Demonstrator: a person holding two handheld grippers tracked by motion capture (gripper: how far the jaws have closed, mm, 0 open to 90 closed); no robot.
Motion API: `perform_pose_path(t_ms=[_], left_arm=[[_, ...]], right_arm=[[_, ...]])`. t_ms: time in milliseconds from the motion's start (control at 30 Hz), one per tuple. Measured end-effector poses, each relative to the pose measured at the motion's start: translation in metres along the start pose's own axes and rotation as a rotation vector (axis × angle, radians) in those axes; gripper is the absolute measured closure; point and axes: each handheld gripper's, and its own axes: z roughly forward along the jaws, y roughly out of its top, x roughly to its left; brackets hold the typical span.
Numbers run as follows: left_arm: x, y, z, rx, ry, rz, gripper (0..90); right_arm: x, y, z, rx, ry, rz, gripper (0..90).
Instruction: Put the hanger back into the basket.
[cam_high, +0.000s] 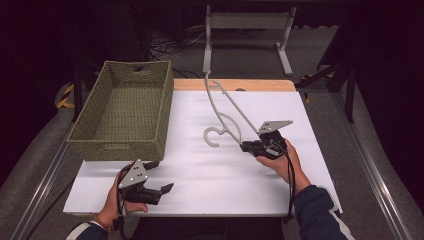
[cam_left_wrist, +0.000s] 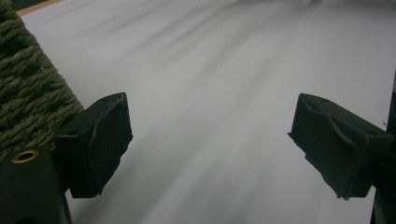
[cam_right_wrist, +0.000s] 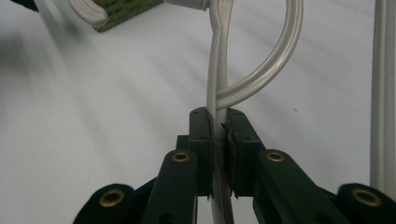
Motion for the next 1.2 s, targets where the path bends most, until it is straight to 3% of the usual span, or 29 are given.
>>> perform_pose_path(t_ms=[33,100,233,300,433,600,700,833,1000,1067,1200], left_arm=[[0.0,0.002,0.001,-0.004,0.008,0.008,13.8],[0.001,0.003,0.001,-0.013,0.008,0.003,14.3],[0.0,0.011,0.003,-0.041,0.015,0.005,16.7],[0.0,0.018,0.005,-0.082,0.017,-0.002,17.8],[0.0,0.029,0.011,-0.119,-0.003,-0.021,20.5],[-0.005,0.044,0.024,-0.157,-0.034,-0.012,25.4],[-0.007,0.053,0.028,-0.175,-0.04,-0.006,29.5],[-0.003,0.064,0.027,-0.206,0.0,-0.007,34.0],[0.007,0.074,0.018,-0.263,0.037,-0.033,34.2],[0.011,0.078,0.014,-0.291,0.034,-0.053,34.0],[0.013,0.082,0.01,-0.307,0.017,-0.056,33.4]], right_arm=[[0.001,0.001,-0.003,-0.046,0.002,0.005,82.5],[0.002,0.002,-0.005,-0.062,0.001,0.007,82.5],[0.003,0.004,-0.013,-0.173,-0.002,0.03,82.5],[0.004,0.004,-0.015,-0.199,-0.005,0.027,82.5],[0.009,0.006,-0.014,-0.245,0.0,0.025,82.5],[0.015,0.009,-0.015,-0.297,0.028,0.026,82.5],[0.016,0.009,-0.016,-0.32,0.045,0.025,82.5],[0.015,0.006,-0.018,-0.336,0.078,0.009,82.5],[0.019,-0.001,-0.02,-0.346,0.132,-0.072,82.5],[0.022,-0.004,-0.018,-0.334,0.148,-0.106,82.4],[0.03,-0.009,-0.014,-0.311,0.167,-0.164,82.4]])
